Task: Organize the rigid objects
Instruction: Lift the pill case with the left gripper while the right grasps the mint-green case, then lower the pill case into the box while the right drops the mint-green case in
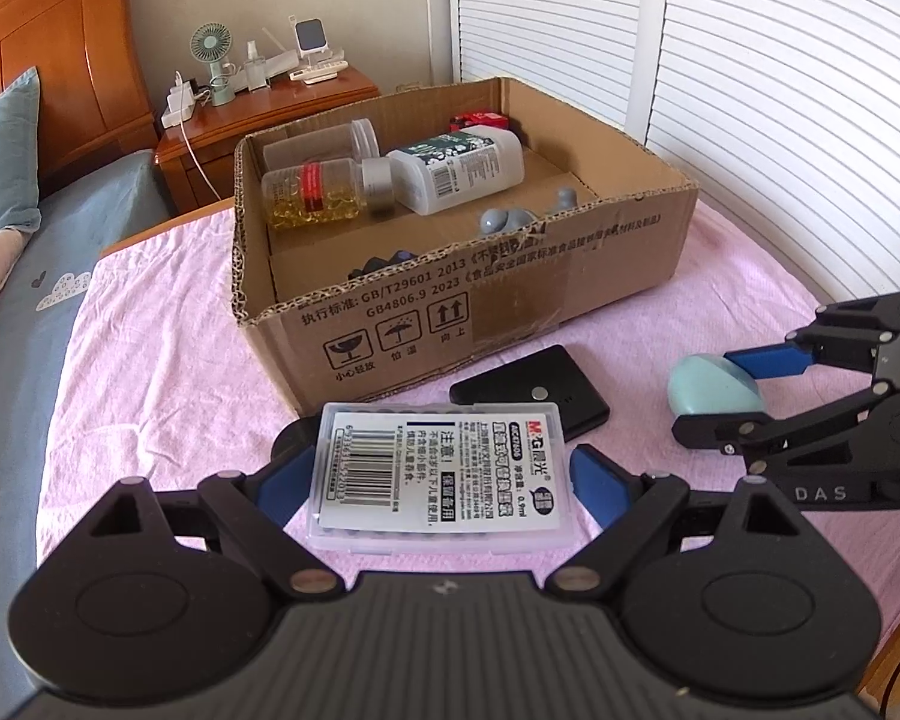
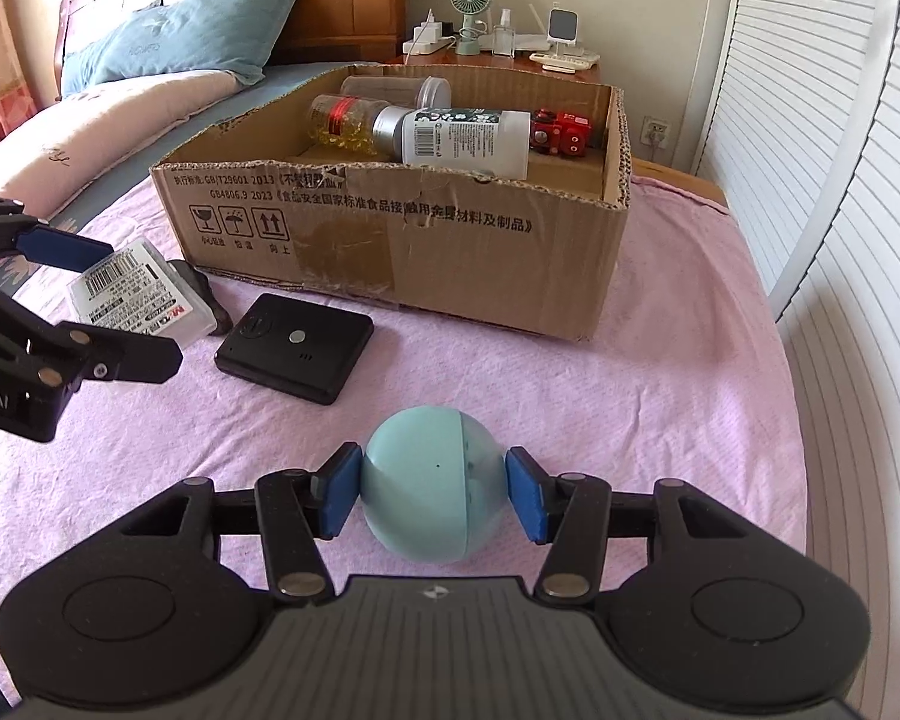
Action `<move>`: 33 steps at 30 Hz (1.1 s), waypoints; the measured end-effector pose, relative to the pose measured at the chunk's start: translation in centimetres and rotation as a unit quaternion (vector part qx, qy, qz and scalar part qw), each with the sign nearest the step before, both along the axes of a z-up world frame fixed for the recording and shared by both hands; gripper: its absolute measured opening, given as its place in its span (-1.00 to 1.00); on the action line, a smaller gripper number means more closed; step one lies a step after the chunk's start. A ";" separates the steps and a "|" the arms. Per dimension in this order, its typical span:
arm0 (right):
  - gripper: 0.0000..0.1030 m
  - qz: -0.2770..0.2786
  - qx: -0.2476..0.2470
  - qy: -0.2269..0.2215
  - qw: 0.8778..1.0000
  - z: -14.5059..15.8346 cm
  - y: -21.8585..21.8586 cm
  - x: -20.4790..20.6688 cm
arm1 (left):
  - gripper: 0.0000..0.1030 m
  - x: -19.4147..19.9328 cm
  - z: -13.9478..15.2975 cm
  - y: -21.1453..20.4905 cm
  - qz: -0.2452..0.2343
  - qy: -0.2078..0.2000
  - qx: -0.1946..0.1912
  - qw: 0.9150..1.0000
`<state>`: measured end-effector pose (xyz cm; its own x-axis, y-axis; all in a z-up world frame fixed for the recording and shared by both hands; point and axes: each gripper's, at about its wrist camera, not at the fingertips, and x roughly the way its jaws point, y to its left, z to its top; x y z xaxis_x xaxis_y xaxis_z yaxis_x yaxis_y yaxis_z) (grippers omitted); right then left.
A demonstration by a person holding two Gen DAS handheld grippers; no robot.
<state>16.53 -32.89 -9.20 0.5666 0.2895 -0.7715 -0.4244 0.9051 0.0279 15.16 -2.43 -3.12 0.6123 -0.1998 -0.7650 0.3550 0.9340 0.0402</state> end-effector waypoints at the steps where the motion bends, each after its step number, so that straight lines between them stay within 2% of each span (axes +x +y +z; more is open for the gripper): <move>1: 0.13 -0.001 0.001 0.001 1.000 -0.2 0.0 0.0 | 0.75 0.0 0.0 0.0 -0.001 0.000 -0.001 1.000; 5: 0.12 -0.003 -0.002 -0.012 1.000 -0.4 0.2 -0.3 | 0.75 0.2 0.2 0.1 -0.006 0.000 -0.002 1.000; 11: 0.12 0.007 -0.009 -0.002 1.000 0.2 0.4 -0.4 | 0.75 0.4 1.3 0.3 -0.022 0.003 -0.004 1.000; 16: 0.12 0.031 -0.009 -0.018 0.999 3.0 0.1 -0.8 | 0.75 0.7 3.2 0.9 -0.043 0.011 -0.013 0.999; 20: 0.12 0.044 -0.006 -0.047 0.998 6.3 -0.4 -0.2 | 0.75 1.1 4.9 1.2 -0.050 -0.005 -0.013 0.999; 26: 0.12 0.030 0.004 -0.091 0.995 9.8 -0.7 3.5 | 0.75 2.5 6.5 1.3 -0.042 -0.036 -0.014 0.998; 33: 0.12 -0.006 0.003 -0.068 0.998 8.1 -0.2 9.8 | 0.75 4.5 6.4 1.8 -0.022 -0.043 -0.015 0.999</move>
<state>26.35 -33.04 -1.11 0.6694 0.2864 -0.6855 -0.4134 0.9102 -0.0234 19.65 -0.62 3.30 0.6650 -0.2496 -0.7039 0.3922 0.9188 0.0446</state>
